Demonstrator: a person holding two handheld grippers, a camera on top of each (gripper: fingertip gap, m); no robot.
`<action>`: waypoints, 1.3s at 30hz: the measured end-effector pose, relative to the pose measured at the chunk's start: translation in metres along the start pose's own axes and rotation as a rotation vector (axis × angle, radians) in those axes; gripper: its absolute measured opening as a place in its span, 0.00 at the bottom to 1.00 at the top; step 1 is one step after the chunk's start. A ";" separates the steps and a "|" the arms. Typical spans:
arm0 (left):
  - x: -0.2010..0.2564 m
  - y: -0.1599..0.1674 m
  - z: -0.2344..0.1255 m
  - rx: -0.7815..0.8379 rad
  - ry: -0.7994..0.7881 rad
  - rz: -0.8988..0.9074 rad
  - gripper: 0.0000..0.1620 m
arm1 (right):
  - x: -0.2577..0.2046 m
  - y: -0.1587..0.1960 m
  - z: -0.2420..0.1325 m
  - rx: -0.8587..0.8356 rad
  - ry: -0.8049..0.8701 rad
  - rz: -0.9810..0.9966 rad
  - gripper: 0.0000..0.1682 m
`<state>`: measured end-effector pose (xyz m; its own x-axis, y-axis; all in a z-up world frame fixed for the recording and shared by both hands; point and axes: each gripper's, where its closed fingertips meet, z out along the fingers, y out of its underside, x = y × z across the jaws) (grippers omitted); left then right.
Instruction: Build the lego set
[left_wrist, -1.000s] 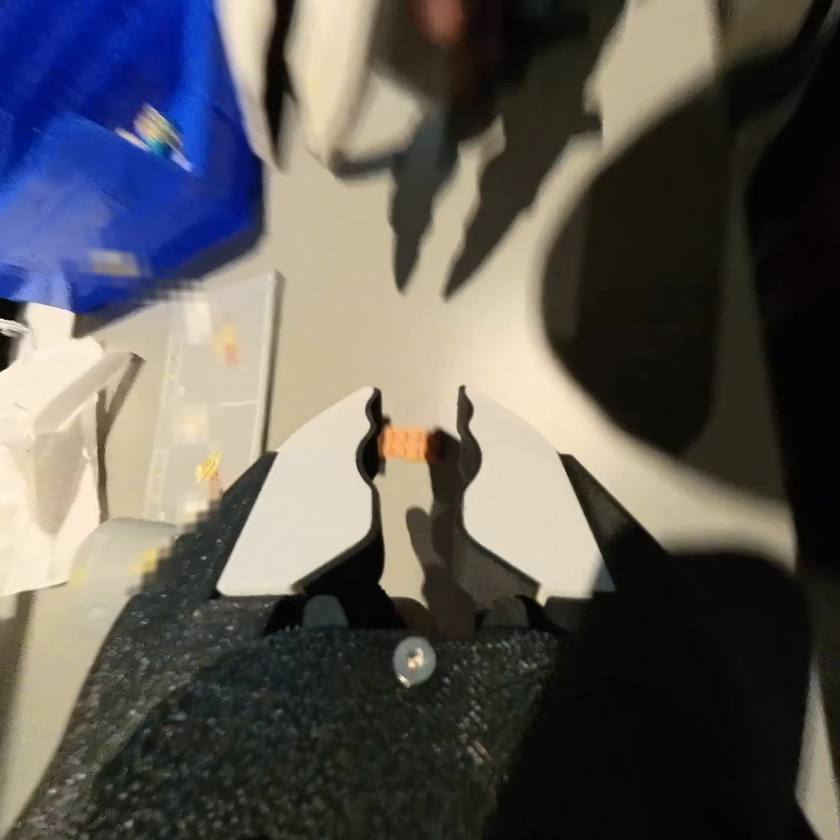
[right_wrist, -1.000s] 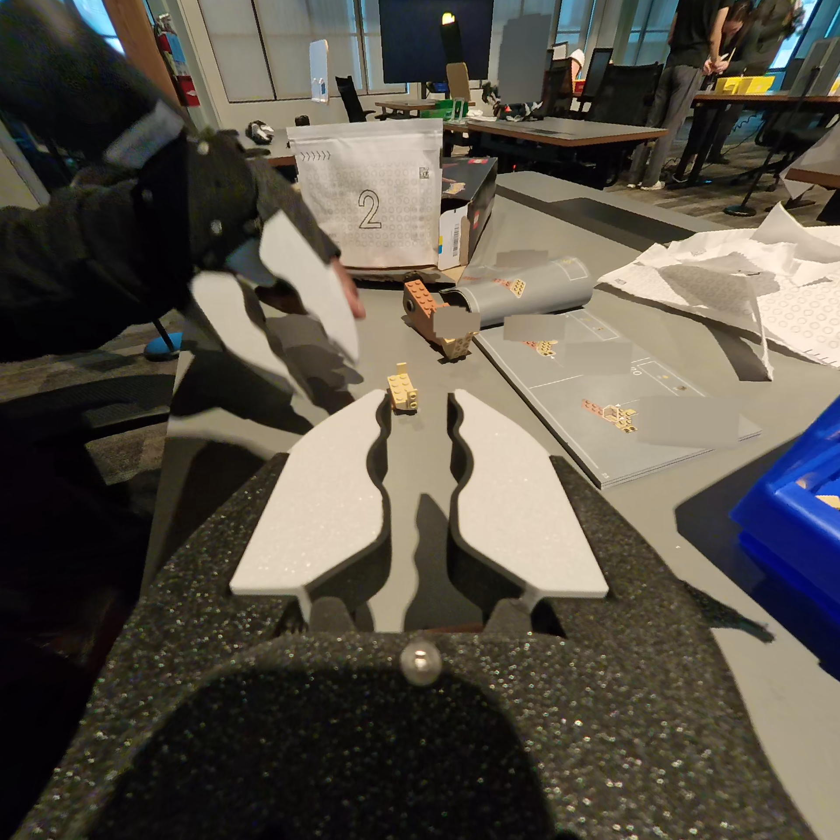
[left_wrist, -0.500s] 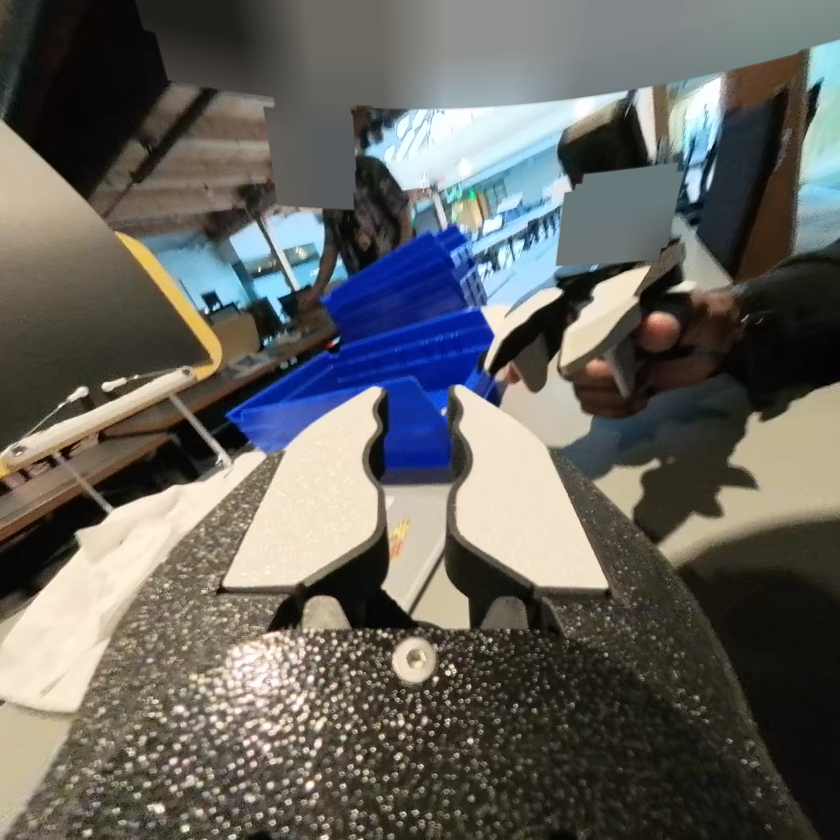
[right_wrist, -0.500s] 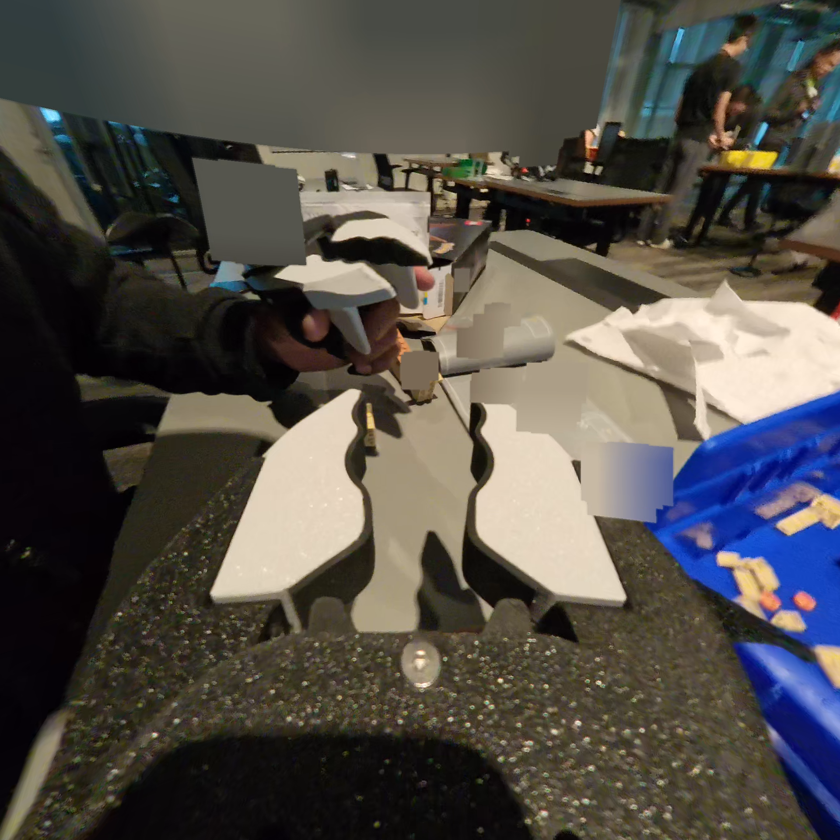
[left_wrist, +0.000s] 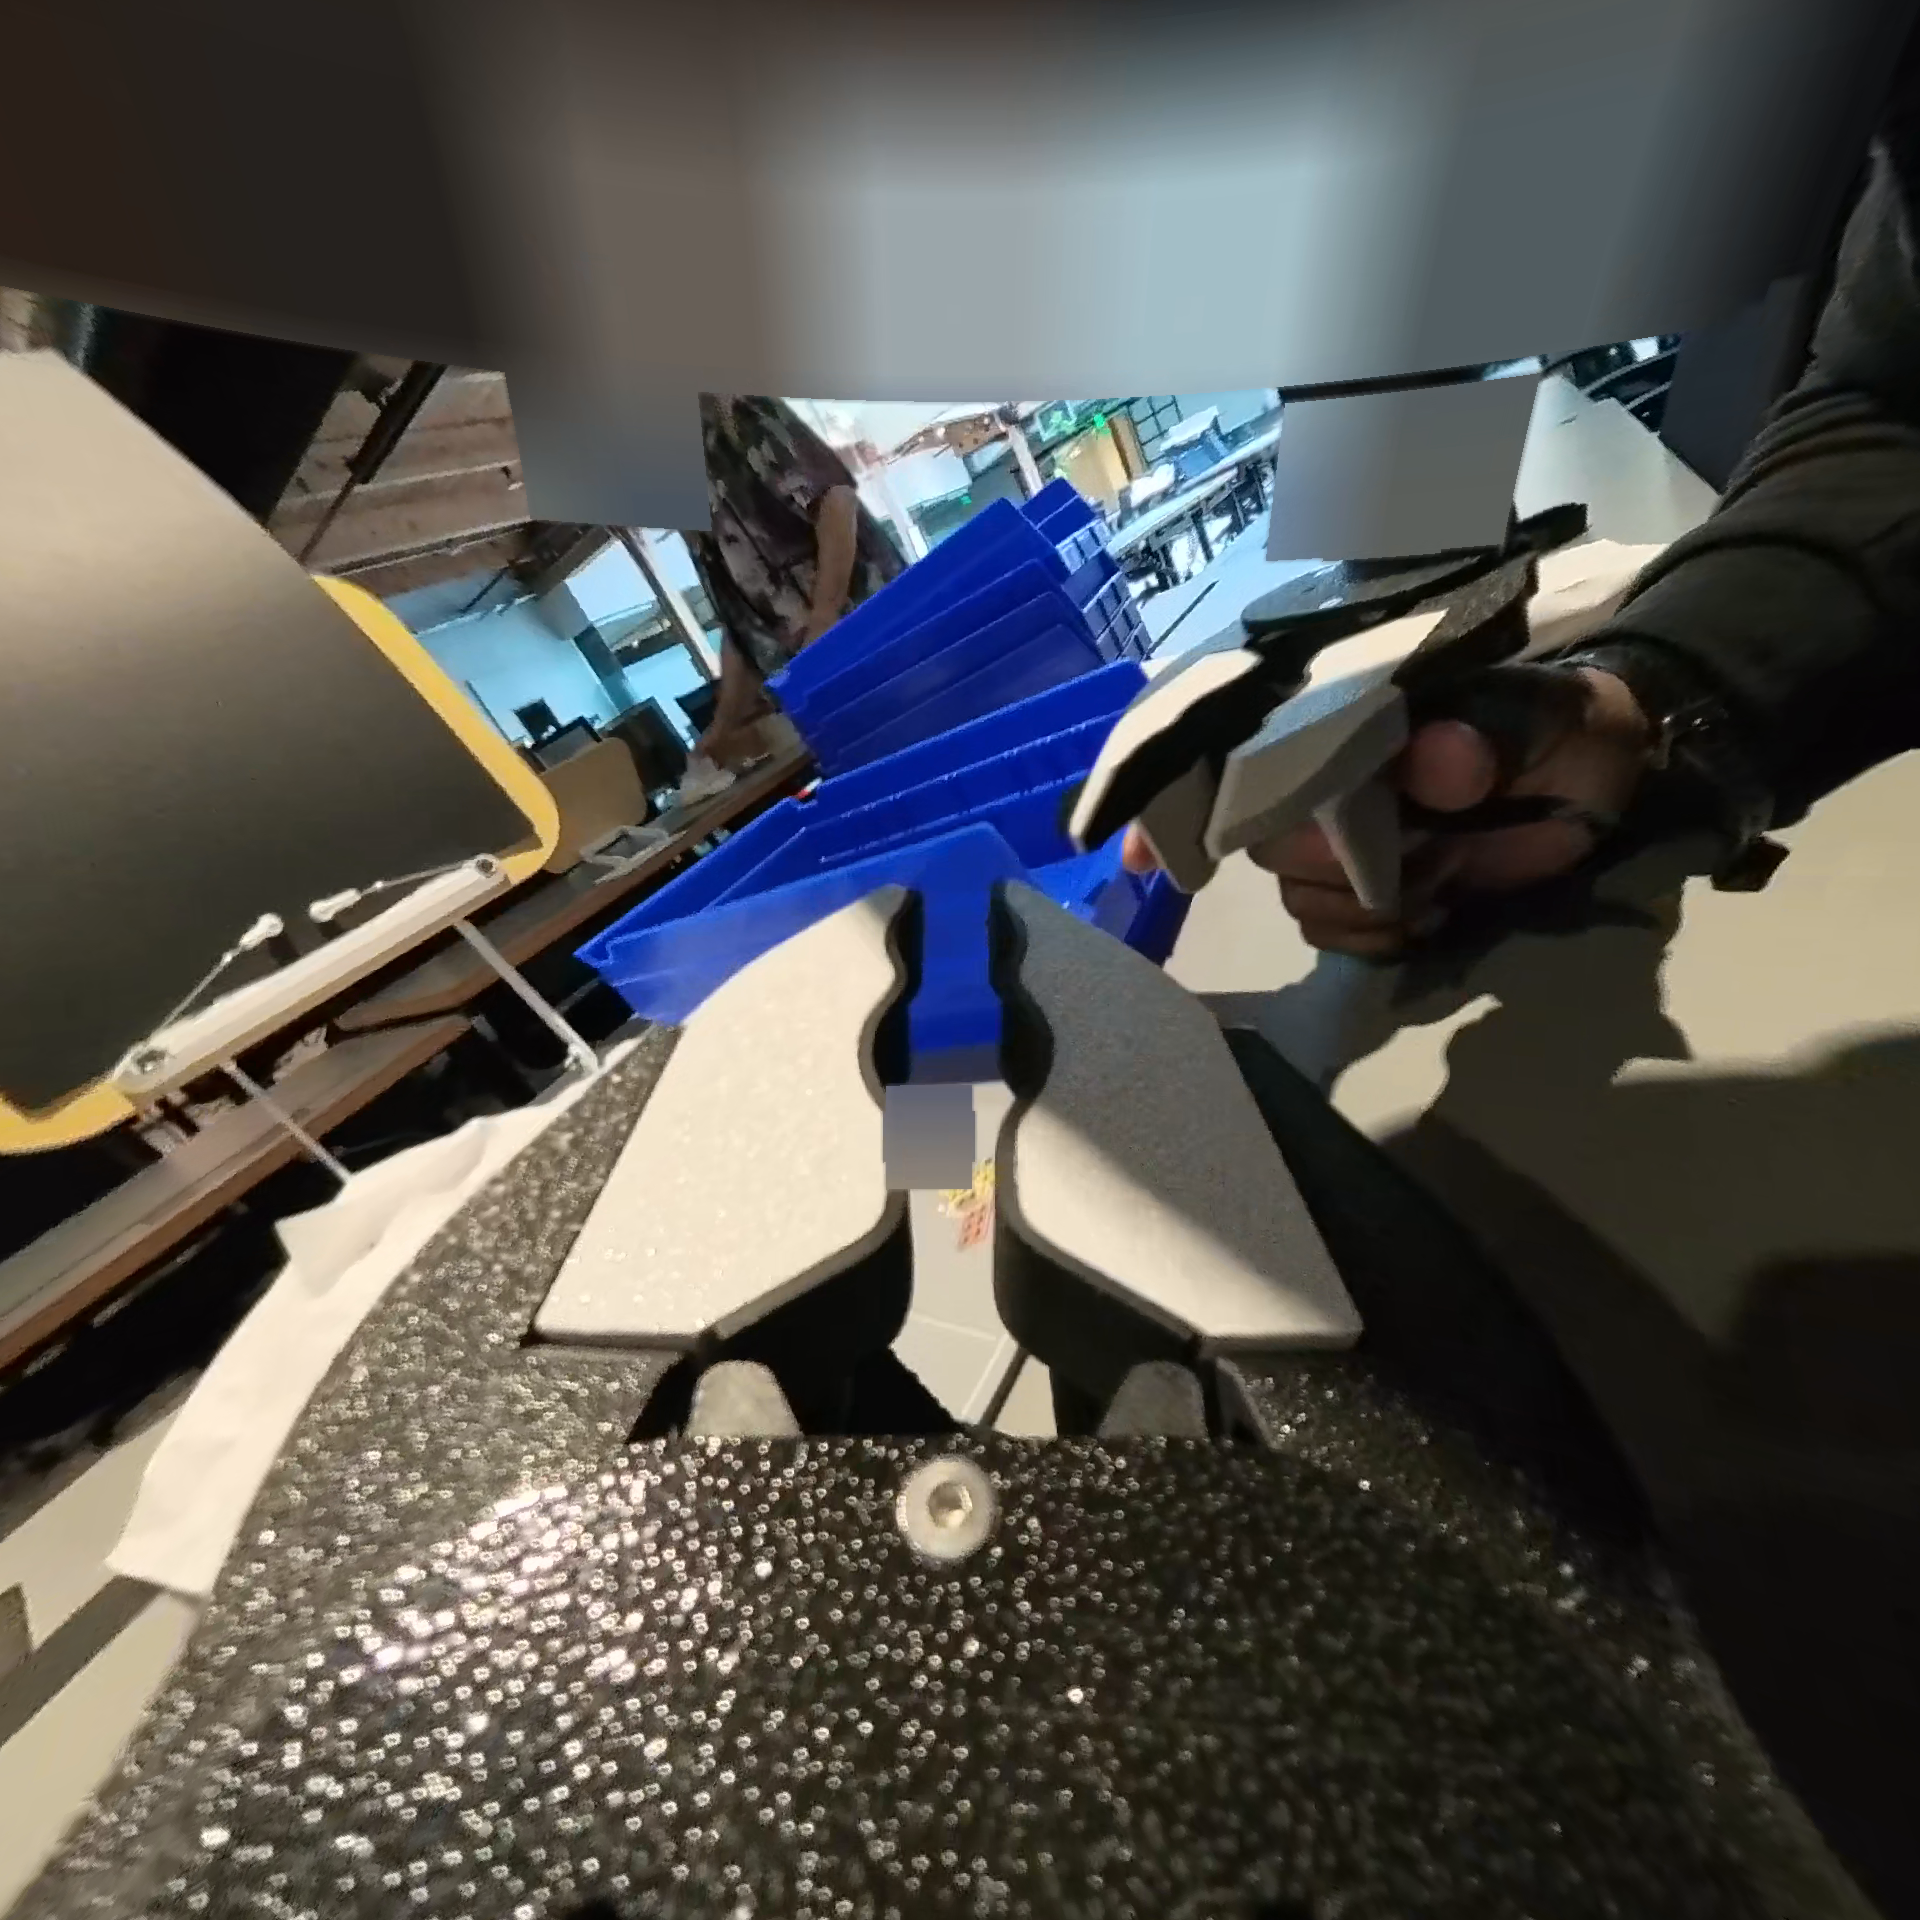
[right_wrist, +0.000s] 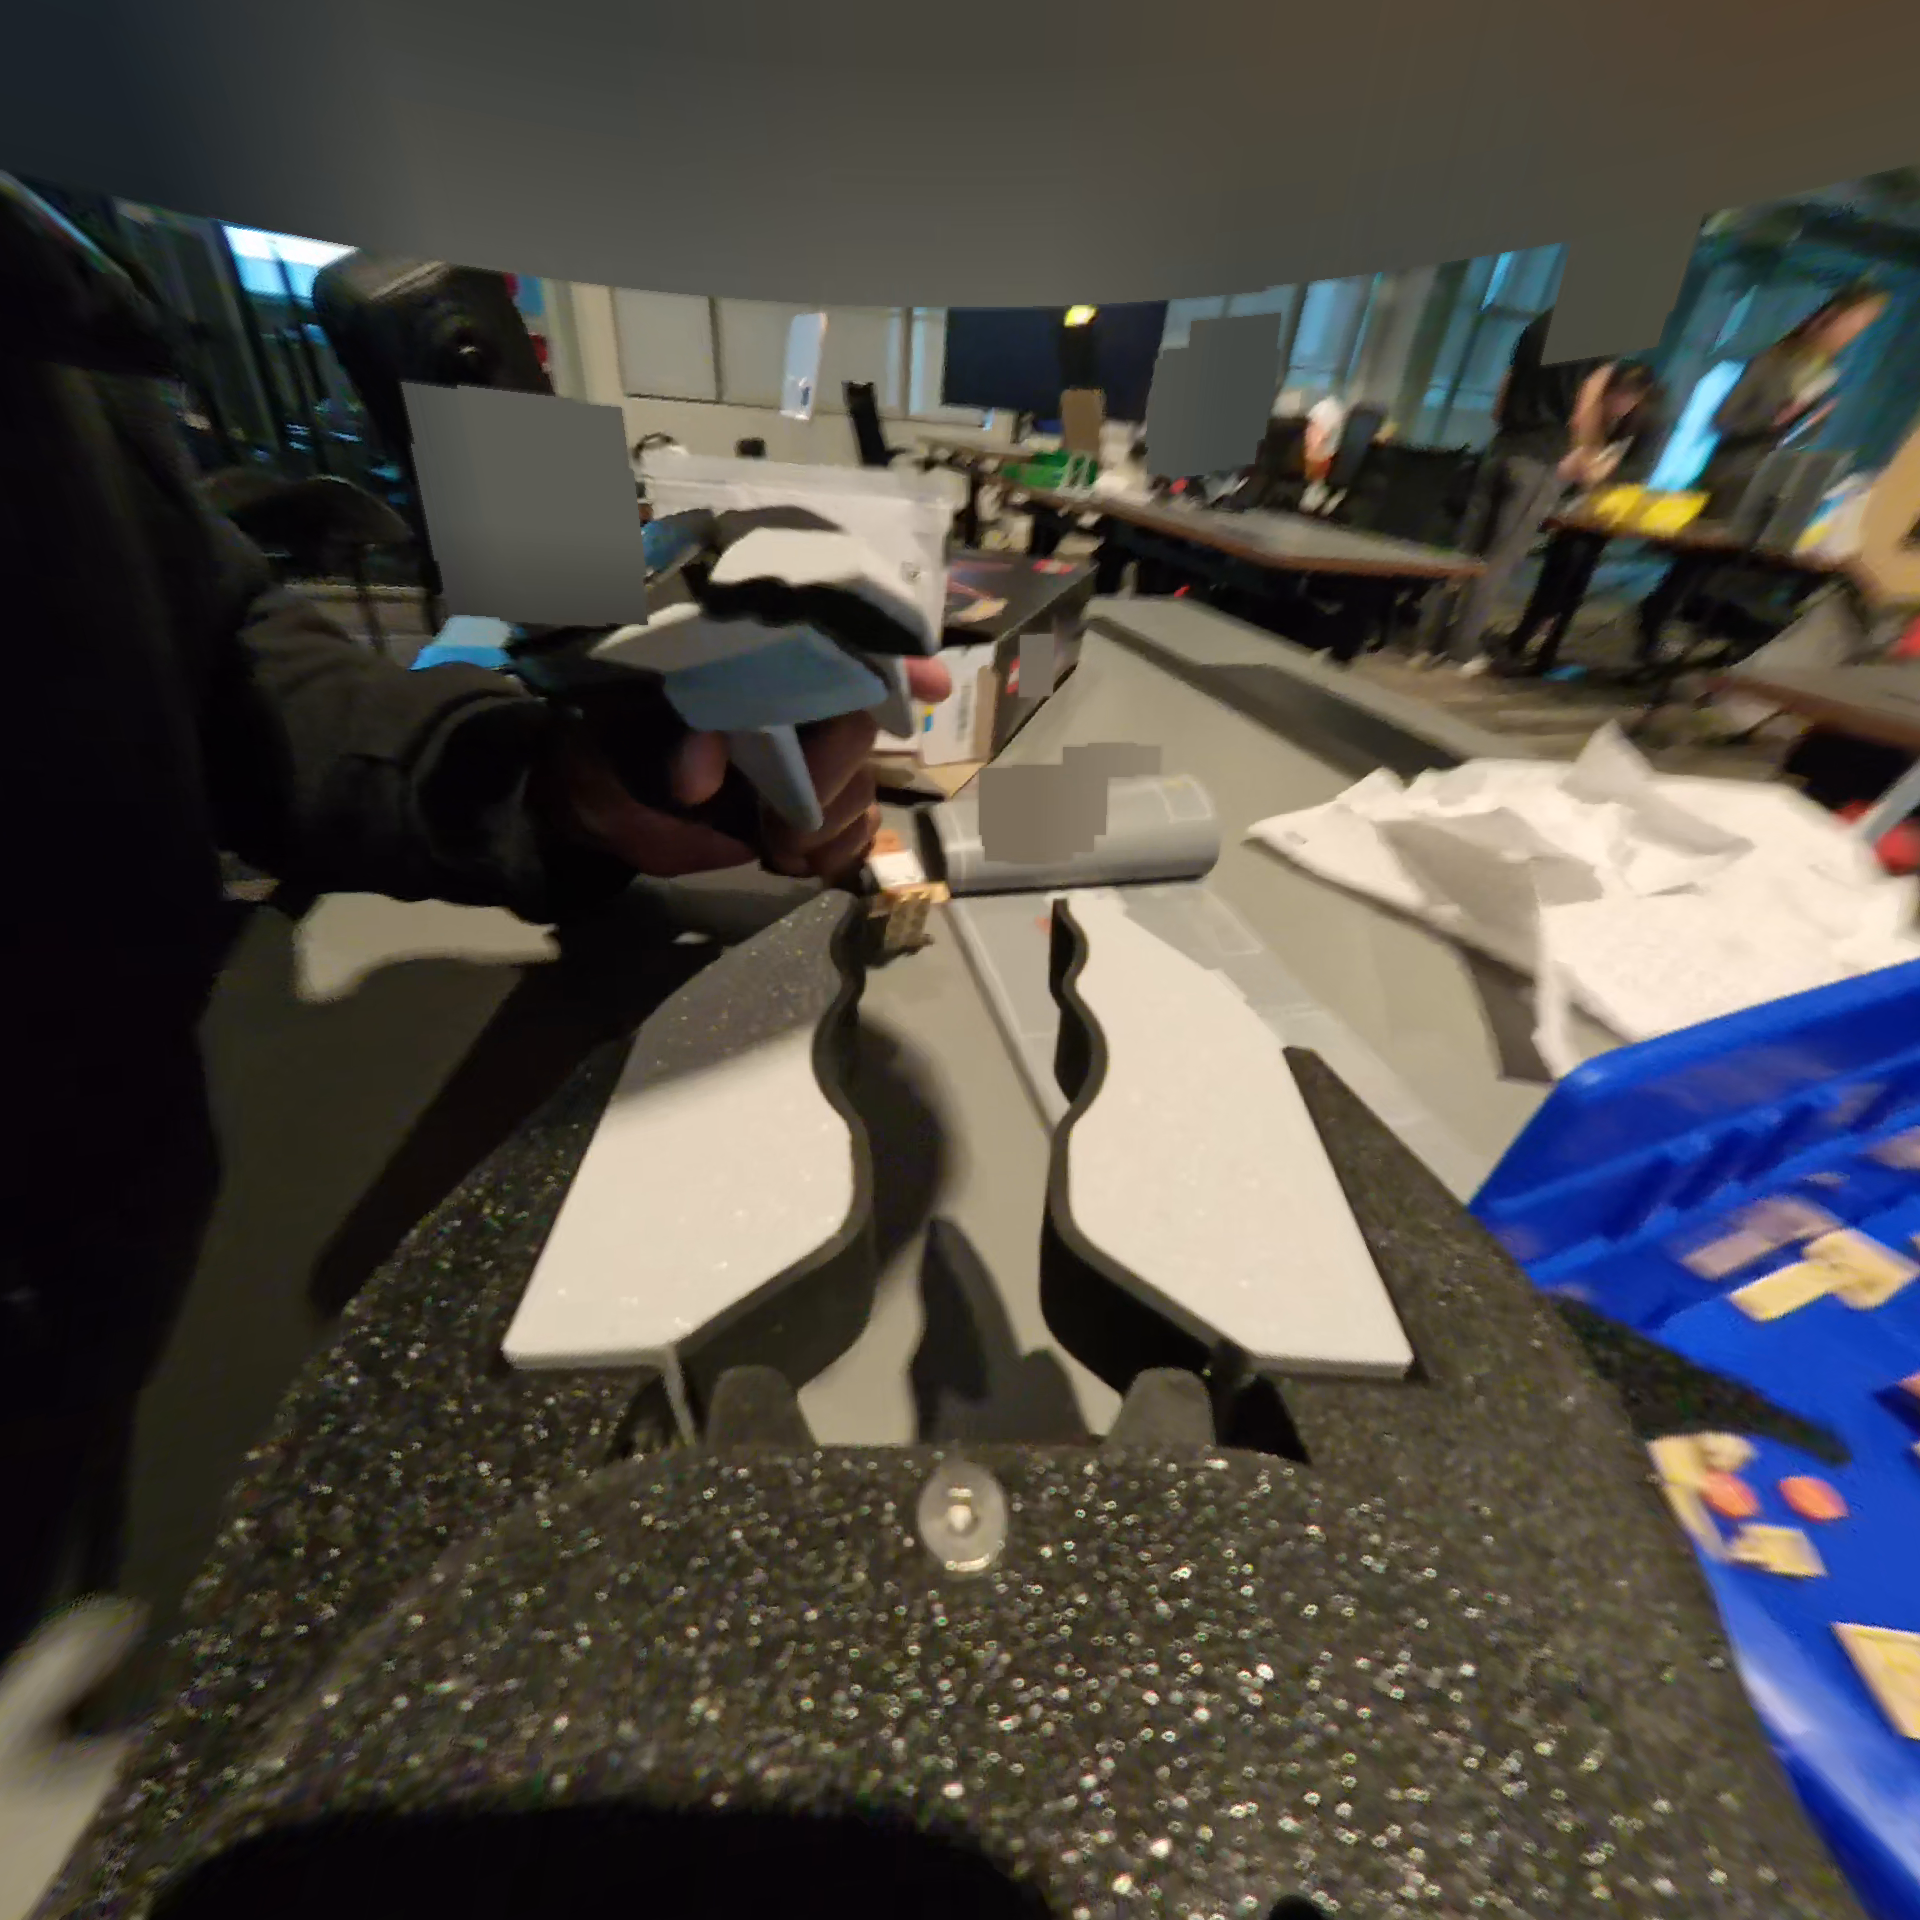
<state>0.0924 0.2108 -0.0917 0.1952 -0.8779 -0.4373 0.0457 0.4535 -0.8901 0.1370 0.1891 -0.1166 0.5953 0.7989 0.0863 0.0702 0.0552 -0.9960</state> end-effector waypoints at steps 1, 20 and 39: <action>-0.001 0.001 -0.001 -0.003 -0.003 -0.006 0.07 | -0.001 0.002 0.000 -0.009 -0.014 0.021 0.21; -0.011 -0.009 -0.009 0.052 -0.044 -0.036 0.05 | -0.006 0.005 -0.004 -0.020 -0.057 0.081 0.19; -0.005 -0.005 -0.007 0.031 -0.026 -0.013 0.05 | -0.006 0.005 -0.004 -0.021 -0.068 0.094 0.19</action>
<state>0.0847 0.2123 -0.0859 0.2199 -0.8795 -0.4220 0.0782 0.4471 -0.8910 0.1369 0.1815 -0.1217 0.5445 0.8387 -0.0096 0.0341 -0.0336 -0.9989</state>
